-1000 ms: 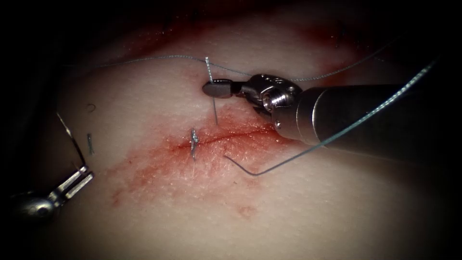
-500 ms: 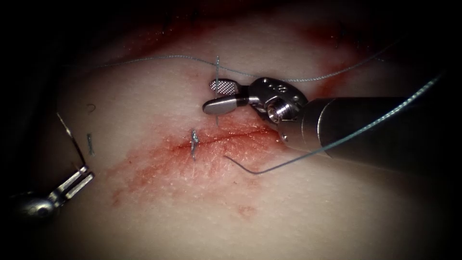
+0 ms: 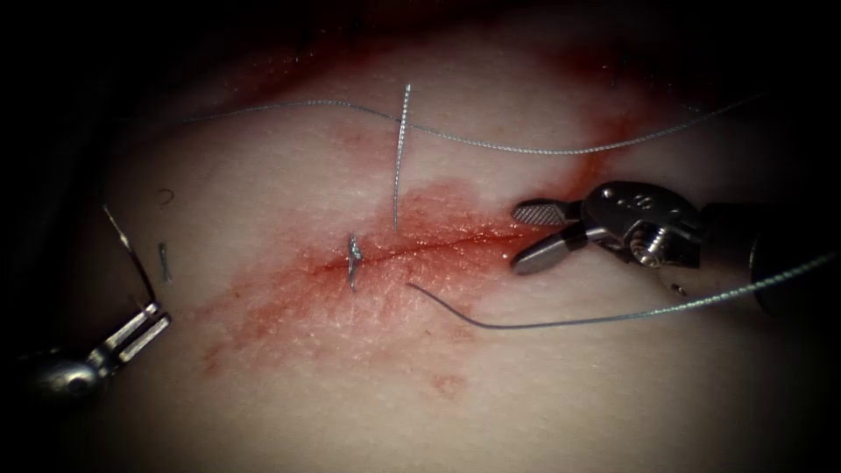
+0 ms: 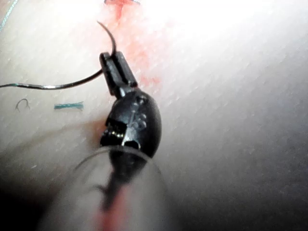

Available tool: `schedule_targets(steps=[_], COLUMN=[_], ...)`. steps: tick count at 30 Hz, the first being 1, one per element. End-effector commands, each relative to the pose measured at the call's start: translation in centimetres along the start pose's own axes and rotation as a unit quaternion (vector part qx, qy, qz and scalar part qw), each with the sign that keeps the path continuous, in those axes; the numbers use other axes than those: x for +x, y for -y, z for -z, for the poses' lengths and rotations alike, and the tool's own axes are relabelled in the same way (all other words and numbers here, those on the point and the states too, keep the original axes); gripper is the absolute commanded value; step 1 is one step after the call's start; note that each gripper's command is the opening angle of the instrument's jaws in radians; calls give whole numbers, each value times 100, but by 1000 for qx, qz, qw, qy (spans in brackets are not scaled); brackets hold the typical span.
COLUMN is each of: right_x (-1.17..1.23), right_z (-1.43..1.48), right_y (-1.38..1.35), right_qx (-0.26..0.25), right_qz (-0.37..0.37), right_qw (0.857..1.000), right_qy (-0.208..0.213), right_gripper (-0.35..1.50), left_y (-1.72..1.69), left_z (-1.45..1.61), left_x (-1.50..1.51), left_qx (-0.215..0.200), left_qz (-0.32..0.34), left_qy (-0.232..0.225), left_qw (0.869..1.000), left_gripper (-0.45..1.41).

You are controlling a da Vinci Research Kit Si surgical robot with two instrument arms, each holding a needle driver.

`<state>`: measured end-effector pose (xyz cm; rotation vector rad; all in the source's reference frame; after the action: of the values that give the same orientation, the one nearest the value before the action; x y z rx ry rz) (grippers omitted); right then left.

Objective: Wound Closure

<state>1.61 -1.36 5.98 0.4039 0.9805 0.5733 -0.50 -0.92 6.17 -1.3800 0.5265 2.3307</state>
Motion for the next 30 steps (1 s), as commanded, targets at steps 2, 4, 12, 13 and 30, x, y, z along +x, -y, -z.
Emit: schedule_targets(steps=[2, 4, 12, 13, 30], right_x=[-9, -9, -7, -7, 111], right_z=[4, 7, 0, 0, -54], right_y=[15, 30, 137, 137, 233], right_qx=[7, 36, 215, 215, 138], right_qz=[69, 101, 173, 173, 81], right_qw=[997, 993, 956, 956, 979], right_qy=[14, 39, 95, 95, -127], right_gripper=[113, 111, 39, 39, -11], left_y=[-7, -7, -7, -7, -8], left_z=[-6, -6, -6, -6, -8], left_x=[-5, -4, -4, -4, -5], left_qx=[-1, -1, -1, -1, -5], left_qz=[1, 1, 1, 1, 0], left_qy=[0, 0, 0, 0, -4], left_qw=[1000, 1000, 1000, 1000, 1000], left_gripper=[-45, -45, -45, -45, -45])
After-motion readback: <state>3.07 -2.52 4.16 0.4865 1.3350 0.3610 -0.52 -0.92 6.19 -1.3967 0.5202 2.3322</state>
